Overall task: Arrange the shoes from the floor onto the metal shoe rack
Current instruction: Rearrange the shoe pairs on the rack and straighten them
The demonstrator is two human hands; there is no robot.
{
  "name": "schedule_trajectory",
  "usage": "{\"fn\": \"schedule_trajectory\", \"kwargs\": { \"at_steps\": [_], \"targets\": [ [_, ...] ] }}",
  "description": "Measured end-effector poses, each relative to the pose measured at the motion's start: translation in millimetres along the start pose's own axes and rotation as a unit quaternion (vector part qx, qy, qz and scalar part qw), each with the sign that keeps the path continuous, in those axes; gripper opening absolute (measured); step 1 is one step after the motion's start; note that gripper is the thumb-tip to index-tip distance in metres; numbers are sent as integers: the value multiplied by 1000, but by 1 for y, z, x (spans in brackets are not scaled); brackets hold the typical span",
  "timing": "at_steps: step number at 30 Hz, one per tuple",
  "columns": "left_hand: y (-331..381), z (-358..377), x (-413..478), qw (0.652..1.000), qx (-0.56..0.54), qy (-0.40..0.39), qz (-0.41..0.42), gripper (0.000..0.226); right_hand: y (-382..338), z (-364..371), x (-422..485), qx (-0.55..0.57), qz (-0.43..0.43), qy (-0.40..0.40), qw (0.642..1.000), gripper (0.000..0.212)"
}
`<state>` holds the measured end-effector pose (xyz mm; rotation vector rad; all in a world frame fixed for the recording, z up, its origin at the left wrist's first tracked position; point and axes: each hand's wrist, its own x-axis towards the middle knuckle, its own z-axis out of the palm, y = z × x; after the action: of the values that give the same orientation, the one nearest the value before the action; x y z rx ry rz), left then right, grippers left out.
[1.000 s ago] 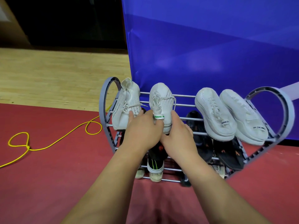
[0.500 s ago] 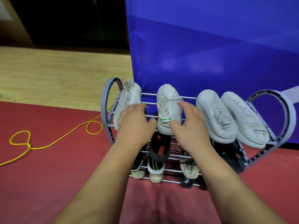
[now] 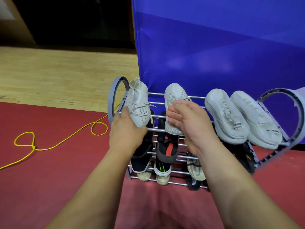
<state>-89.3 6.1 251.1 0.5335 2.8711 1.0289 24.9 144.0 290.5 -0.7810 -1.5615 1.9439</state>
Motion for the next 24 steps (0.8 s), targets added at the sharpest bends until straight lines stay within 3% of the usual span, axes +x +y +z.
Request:
{"fn": "schedule_trajectory", "kwargs": {
  "at_steps": [3, 6, 12, 21, 24],
  "targets": [
    [7, -10, 0, 995, -101, 19, -2, 82, -1, -1, 0, 17, 6, 0, 1000, 20],
    [10, -18, 2, 968, -250, 17, -18, 85, -2, -3, 1, 51, 19, 1, 998, 11],
    [18, -26, -2, 845, -528, -26, -81, 60, -9, -10, 1, 144, 65, 0, 987, 27],
    [17, -28, -2, 735, -667, -93, -74, 44, -21, -33, 4, 207, 126, 14, 970, 41],
    [14, -32, -2, 691, -710, -119, -64, 53, -24, -42, 6, 210, 135, 25, 968, 52]
  ]
}}
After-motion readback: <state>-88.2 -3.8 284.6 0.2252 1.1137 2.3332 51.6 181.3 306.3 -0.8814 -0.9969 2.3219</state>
